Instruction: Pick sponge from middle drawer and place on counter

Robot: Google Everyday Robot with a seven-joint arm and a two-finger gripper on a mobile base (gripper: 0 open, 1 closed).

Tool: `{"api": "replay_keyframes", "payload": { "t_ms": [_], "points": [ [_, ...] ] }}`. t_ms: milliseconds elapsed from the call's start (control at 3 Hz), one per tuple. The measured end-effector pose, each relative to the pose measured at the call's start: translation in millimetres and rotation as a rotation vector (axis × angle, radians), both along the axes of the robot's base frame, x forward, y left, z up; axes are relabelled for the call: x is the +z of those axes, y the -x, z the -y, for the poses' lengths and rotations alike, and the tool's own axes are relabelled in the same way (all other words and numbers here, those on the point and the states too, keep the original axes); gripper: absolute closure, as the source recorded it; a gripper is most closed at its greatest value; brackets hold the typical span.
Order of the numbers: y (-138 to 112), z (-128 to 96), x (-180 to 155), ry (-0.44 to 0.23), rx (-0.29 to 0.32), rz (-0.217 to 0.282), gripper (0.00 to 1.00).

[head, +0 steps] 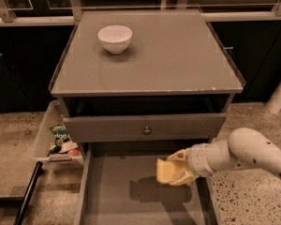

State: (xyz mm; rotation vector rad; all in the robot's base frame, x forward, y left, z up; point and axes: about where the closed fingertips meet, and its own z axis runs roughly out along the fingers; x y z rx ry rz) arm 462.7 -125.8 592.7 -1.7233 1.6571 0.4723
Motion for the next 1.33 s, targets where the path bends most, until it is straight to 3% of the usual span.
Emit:
{"api": "replay_keyframes", "payload": {
  "t_ms": [667, 1333],
  "points": [
    [3.8, -5.4, 15.5, -0.002, 0.022, 0.028, 1.00],
    [-1.9, -2.3, 120.5, 0.060, 0.124, 0.170, 1.00]
  ]
}}
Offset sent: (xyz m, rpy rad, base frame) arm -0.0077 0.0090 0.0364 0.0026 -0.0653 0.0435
